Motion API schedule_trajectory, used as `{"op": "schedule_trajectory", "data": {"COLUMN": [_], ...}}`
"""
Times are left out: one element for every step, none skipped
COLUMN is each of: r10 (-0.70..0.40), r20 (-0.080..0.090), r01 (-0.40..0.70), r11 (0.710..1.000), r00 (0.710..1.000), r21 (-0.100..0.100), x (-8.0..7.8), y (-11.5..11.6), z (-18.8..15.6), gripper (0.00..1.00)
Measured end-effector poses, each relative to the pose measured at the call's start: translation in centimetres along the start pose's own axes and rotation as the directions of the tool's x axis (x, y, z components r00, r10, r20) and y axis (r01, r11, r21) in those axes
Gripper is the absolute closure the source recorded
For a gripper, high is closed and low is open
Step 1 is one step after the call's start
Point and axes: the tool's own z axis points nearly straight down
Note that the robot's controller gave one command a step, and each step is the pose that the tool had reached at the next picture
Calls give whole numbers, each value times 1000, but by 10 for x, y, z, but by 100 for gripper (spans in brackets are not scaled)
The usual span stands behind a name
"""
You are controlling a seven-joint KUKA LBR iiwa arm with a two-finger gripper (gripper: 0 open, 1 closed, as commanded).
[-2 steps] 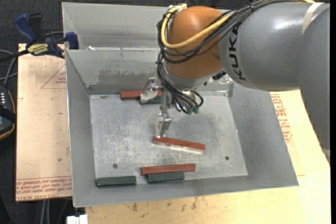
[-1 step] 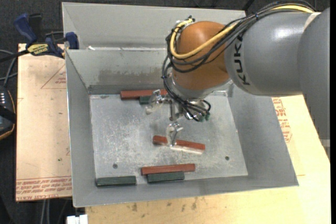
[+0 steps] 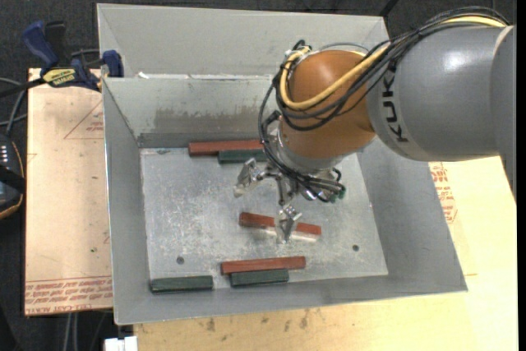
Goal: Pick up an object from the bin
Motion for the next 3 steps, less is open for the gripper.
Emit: {"op": "schedule_trajectory", "data": {"r10": [-263,-263,-290], "r20": [15,15,6], "r01": [263,263,290], "r11": [965,965,957], "r00": [965,965,957], "r21": [8,8,5], "x": [-14,-14,-21], "y": [-33,-33,-41], "z": [54,54,-96], "gripper": [100,100,100]}}
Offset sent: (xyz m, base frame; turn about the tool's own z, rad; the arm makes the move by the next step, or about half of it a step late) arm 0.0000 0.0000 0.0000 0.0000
